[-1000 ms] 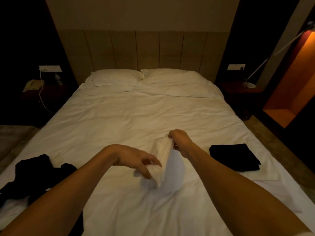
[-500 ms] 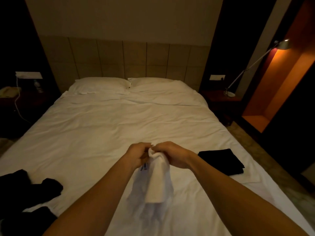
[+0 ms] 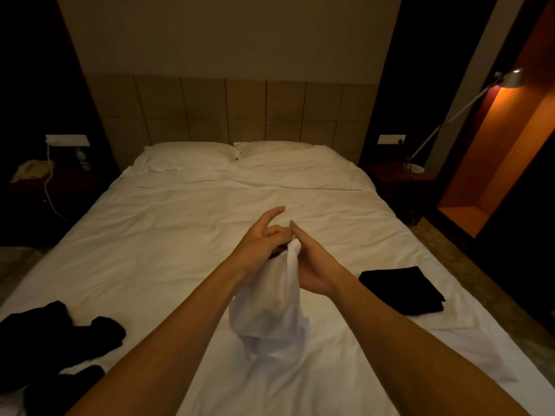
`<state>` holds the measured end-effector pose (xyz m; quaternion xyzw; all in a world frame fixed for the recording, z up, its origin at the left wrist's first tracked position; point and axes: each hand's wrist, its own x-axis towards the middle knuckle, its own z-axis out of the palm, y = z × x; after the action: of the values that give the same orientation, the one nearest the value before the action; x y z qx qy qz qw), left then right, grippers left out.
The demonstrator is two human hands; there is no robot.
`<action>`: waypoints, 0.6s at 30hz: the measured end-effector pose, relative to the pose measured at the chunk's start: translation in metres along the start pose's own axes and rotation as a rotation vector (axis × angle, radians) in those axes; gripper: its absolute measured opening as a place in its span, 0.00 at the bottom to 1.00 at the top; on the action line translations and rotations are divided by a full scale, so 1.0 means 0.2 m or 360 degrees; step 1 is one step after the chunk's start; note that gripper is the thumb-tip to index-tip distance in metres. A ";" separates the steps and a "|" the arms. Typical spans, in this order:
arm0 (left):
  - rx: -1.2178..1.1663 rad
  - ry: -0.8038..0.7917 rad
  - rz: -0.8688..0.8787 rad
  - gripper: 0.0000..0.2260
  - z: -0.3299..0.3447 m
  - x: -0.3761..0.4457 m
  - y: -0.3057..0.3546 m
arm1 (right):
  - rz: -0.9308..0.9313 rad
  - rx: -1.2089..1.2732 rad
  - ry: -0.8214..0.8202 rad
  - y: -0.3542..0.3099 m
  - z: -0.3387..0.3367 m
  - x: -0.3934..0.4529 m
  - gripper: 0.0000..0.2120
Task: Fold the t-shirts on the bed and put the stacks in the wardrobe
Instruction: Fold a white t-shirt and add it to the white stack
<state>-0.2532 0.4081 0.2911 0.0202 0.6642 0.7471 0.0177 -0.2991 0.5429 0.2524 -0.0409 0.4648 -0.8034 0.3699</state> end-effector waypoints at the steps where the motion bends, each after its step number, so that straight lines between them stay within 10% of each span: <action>1: -0.0019 -0.0002 -0.0070 0.23 -0.01 -0.01 0.00 | -0.0045 0.0015 0.0020 0.00 0.02 0.01 0.19; 4: 0.0044 0.0133 -0.0150 0.19 -0.07 -0.06 -0.01 | -0.0167 -0.0003 0.0153 -0.03 0.08 0.05 0.20; 9: 0.0612 0.1081 -0.0139 0.13 -0.27 0.02 -0.11 | -0.0305 0.0143 0.0294 -0.08 0.07 0.09 0.10; 13: -0.0078 0.0327 -0.0980 0.24 -0.26 0.09 -0.26 | -0.0407 0.0267 0.0053 -0.09 0.11 0.10 0.12; 18: -0.0340 0.0252 -0.0984 0.04 -0.19 0.09 -0.32 | -0.0338 0.0216 -0.0055 -0.12 0.10 0.06 0.24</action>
<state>-0.2734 0.3783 0.2225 -0.2423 0.5560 0.7710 0.1940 -0.3142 0.5283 0.2786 -0.0787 0.3958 -0.8669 0.2926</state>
